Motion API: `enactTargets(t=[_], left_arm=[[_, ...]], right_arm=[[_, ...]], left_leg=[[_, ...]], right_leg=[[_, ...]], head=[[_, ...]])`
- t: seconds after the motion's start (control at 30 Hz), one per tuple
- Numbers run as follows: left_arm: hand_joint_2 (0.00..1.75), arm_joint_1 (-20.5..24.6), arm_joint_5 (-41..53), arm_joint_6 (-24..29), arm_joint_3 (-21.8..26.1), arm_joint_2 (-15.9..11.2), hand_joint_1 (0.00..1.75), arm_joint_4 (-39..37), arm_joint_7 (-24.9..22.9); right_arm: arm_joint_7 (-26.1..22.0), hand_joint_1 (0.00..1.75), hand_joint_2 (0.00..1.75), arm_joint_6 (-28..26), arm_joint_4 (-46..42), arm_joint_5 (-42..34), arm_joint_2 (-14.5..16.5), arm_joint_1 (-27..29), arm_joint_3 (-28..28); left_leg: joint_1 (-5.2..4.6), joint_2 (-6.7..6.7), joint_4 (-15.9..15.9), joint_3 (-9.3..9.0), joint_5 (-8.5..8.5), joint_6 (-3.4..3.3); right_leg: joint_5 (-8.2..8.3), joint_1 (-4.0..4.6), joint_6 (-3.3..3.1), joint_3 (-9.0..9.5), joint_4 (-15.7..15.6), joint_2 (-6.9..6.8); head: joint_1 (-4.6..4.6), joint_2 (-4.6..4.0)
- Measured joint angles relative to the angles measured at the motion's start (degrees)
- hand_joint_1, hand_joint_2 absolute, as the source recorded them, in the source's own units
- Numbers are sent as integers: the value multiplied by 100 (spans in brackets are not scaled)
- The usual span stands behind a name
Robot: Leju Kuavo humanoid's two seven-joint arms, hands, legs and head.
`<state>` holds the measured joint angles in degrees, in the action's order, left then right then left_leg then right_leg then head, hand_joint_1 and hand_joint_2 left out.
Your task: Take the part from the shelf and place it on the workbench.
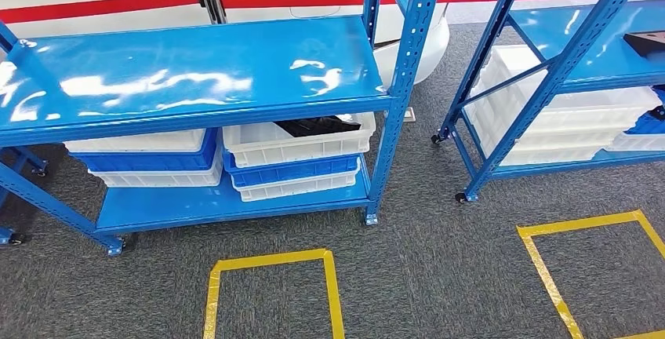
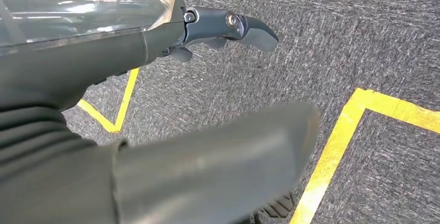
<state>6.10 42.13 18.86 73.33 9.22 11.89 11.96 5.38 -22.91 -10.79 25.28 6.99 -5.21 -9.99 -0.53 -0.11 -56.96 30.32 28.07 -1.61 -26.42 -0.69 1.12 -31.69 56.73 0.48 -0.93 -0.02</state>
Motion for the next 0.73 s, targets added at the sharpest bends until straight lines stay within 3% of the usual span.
enactTargets(t=[0.07,0.2,0.33,0.47,0.73], left_arm=[[175,0,3,22,0,1,0,0,-1],[175,0,24,60,0,2,0,0,-13],[175,0,78,108,0,2,0,0,-98],[175,-31,33,69,-162,-8,0,10,-184],[175,-234,-642,-243,-1227,-108,0,146,-356]], right_arm=[[0,0,175,-3,1,19,0,0,1],[0,0,0,-24,2,43,0,0,1],[-3,0,175,-81,0,85,-2,-1,1],[-103,0,175,-141,-17,34,-17,29,5],[-197,0,175,216,-159,-391,-119,238,74]], left_leg=[[3,0,0,0,1,-1],[13,0,0,-2,-1,-1],[28,0,0,-2,-2,0],[36,0,0,-1,-2,1],[40,-1,1,2,-1,2]], right_leg=[[0,-4,0,-3,0,0],[0,0,0,-3,0,0],[0,11,0,-4,1,0],[0,17,-1,-4,1,0],[-1,17,-1,-6,1,0]], head=[[-1,0],[1,0],[1,0],[1,0],[0,0]])
